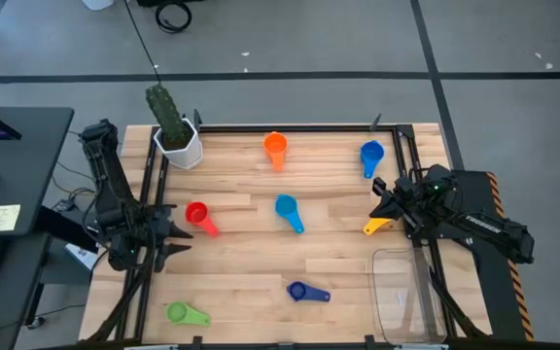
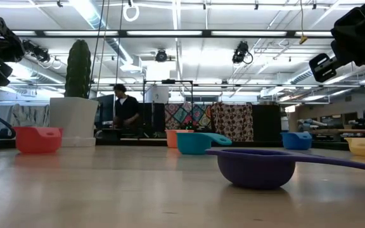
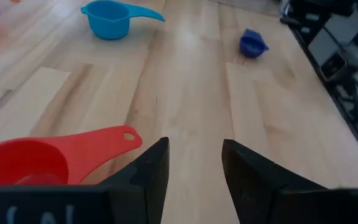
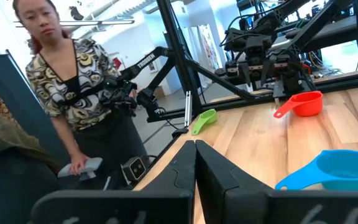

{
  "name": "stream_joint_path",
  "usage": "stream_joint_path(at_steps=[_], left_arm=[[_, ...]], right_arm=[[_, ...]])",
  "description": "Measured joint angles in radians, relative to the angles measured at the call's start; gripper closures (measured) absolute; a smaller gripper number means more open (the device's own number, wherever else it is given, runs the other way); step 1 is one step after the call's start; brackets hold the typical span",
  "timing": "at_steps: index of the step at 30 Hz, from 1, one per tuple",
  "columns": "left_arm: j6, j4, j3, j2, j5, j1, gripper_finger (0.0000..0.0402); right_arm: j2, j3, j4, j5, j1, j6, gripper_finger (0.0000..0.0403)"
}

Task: Nest measuring cups in basket
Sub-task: Adjust the orange measuring cup

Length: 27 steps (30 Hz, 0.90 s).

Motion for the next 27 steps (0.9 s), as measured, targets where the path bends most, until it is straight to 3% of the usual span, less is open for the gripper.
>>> stream_joint_path(at_steps=[13,21,27], left_arm=[[0.007,0.102,0.004,0.000,0.150,0.000,0.0248],[0.058,0.110,0.006,0.000,0.174,0.008,0.0252],[0.182,0.022,0.139,0.000,0.184,0.095,0.0272]], right_arm=[[0.000,0.000,0.000,0.000,0.000,0.000,0.0389],[0.000,0.000,0.000,0.000,0.000,0.000,0.0389],[0.000,0.000,0.000,0.000,0.000,0.000,0.0389]])
